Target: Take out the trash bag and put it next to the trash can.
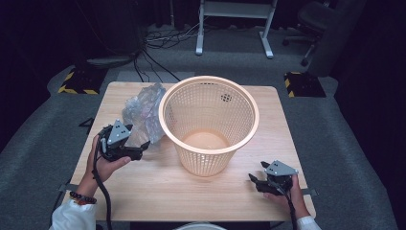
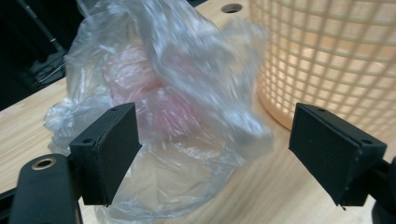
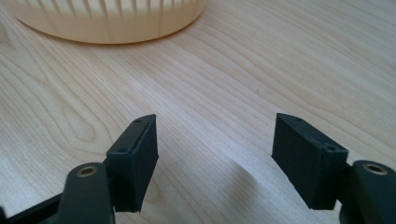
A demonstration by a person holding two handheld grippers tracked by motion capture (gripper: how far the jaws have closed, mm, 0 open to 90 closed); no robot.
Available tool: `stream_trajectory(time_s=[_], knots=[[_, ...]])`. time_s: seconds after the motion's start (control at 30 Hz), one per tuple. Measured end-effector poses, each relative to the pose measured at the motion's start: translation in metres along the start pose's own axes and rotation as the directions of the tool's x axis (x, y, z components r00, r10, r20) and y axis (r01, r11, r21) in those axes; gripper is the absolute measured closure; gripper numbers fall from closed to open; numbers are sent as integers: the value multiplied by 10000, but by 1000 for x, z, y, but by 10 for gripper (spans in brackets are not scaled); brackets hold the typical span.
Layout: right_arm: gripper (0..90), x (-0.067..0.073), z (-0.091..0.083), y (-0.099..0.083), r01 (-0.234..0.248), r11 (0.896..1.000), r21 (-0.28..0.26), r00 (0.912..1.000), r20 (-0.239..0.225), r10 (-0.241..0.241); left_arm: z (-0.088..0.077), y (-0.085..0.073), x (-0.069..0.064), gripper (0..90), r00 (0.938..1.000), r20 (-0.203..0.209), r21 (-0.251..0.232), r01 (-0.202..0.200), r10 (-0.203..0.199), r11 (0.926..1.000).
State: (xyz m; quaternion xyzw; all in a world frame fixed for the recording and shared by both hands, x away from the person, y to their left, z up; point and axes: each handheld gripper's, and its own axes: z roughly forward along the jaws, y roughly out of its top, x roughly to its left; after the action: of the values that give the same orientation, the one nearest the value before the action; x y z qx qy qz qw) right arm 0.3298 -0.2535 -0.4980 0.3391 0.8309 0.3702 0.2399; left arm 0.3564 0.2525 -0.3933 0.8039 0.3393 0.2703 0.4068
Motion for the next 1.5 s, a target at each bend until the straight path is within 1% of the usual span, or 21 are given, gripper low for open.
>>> stream_trajectory(time_s=[0.07,0.17,0.2,0.23,0.3,0.4,0.47,0.53,0.63,0.67,0.7,0.8,0.87,0.93,1.0,1.17,1.27,1.37,1.4,1.47,1.5], knots=[[294,0,1,0,-11,10000,80,10000,30,10,-4,-2,-4,162,9996,-165,-52,-228,227,9997],[287,0,1,-1,-42,10000,87,10000,44,42,-8,-7,-12,160,9974,-38,195,-713,714,9973],[285,-1,1,-1,-67,9999,92,10000,41,67,-9,-9,-16,159,9970,5,213,-770,770,9968],[282,-1,2,-1,-119,9999,113,9999,35,119,-13,-14,-22,159,9946,-78,233,-1029,1031,9944],[280,-2,2,-2,-190,9997,183,9998,60,189,-13,-16,-26,158,9948,-25,242,-1014,1015,9945],[280,-3,2,-3,-225,9995,220,9997,24,224,-16,-21,-36,158,9903,208,430,-1382,1374,9895],[280,-3,3,-3,-244,9994,244,9997,26,244,-17,-24,-40,157,9881,197,402,-1531,1525,9874],[279,-3,3,-3,-210,9992,328,9998,-8,210,-17,-30,-47,157,9880,424,428,-1502,1484,9877],[278,-3,4,-4,-241,9989,395,9997,-30,242,-14,-43,-56,157,9849,864,508,-1546,1499,9867],[278,-4,4,-4,-274,9989,372,9996,-40,275,-13,-48,-60,157,9827,929,565,-1661,1604,9845],[278,-4,4,-5,-301,9989,372,9995,-48,303,-11,-53,-63,157,9823,1049,627,-1626,1555,9847],[273,-5,3,-6,-366,9987,349,9992,-136,371,-1,-69,-69,158,9797,1310,1170,-1675,1520,9789],[272,-6,3,-7,-507,9982,324,9984,-220,514,4,-80,-69,158,9809,1463,1434,-1494,1284,9783],[266,-7,3,-7,-519,9981,335,9984,-207,526,9,-89,-69,159,9852,1354,1655,-1272,1052,9780],[261,-7,4,-7,-495,9982,330,9985,-199,502,12,-96,-68,161,9863,1355,1838,-1187,945,9758],[260,-7,5,-6,-432,9985,325,9989,-157,437,11,-105,-65,160,9867,1536,1893,-822,532,9785],[255,-8,5,-6,-556,9978,374,9981,-252,566,14,-109,-64,160,9901,1375,2006,-569,294,9780],[254,-10,6,-6,-701,9967,422,9968,-347,716,13,-112,-62,158,9899,1417,1935,-244,-34,9808],[254,-11,6,-6,-740,9962,449,9963,-412,759,13,-114,-60,158,9888,1484,1876,-151,-131,9821],[254,-13,7,-6,-887,9948,502,9942,-565,915,13,-115,-56,158,9836,1751,1993,74,-430,9799],[254,-14,8,-6,-993,9936,546,9926,-652,1028,13,-116,-54,158,9784,1980,2085,168,-590,9779]])
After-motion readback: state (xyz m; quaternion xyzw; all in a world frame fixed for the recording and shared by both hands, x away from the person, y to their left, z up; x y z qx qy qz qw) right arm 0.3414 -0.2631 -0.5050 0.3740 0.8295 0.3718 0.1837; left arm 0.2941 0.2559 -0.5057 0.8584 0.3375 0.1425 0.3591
